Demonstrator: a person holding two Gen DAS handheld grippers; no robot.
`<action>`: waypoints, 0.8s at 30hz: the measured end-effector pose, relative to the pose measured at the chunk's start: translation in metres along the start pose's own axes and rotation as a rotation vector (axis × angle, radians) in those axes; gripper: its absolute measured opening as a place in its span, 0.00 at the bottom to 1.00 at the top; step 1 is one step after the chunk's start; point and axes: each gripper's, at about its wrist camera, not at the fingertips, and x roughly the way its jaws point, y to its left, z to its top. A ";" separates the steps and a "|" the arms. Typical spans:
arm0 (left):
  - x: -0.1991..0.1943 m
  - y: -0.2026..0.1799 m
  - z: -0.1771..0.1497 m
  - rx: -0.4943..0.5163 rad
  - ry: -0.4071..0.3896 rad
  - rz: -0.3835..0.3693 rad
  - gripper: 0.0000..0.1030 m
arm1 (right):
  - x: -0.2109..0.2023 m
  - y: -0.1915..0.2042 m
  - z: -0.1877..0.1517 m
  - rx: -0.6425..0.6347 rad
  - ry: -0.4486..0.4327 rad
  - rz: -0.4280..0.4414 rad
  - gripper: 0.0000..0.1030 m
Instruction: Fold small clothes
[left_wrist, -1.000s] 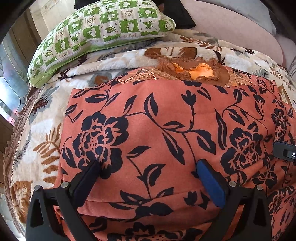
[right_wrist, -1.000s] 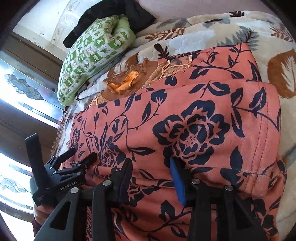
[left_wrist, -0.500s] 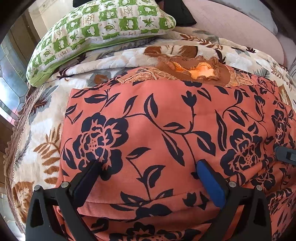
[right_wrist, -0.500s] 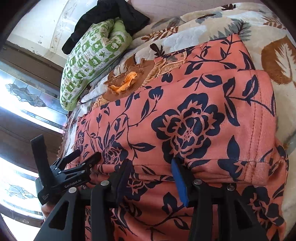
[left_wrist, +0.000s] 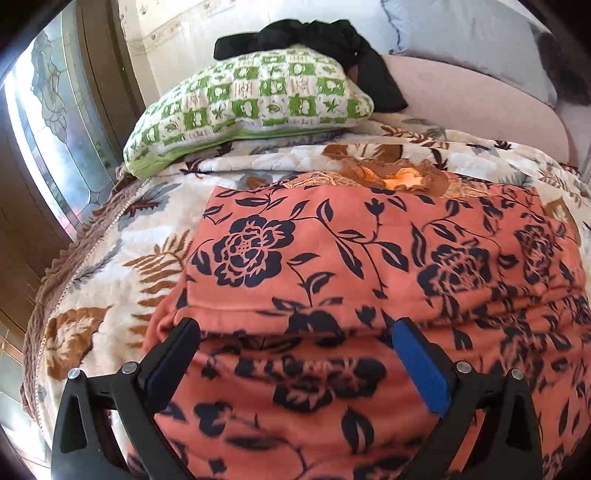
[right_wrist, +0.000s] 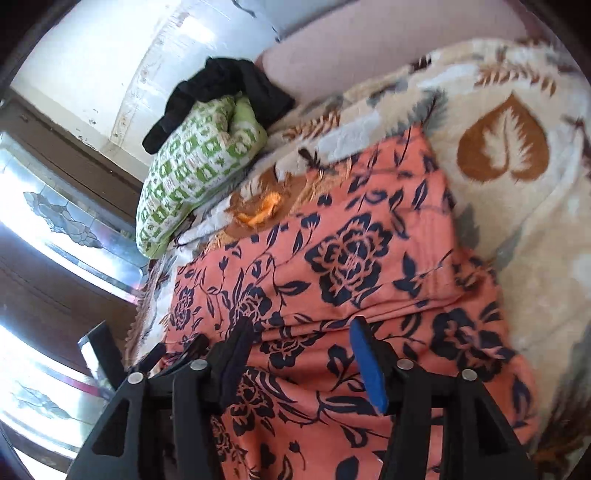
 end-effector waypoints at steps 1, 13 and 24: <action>-0.014 -0.001 -0.006 0.020 -0.025 -0.005 1.00 | -0.019 0.003 -0.006 -0.030 -0.060 -0.023 0.66; -0.164 -0.012 -0.025 0.187 -0.279 -0.149 1.00 | -0.170 -0.029 -0.077 -0.069 -0.562 -0.322 0.86; -0.202 0.024 -0.058 0.212 -0.271 -0.116 1.00 | -0.196 -0.048 -0.111 0.010 -0.544 -0.346 0.86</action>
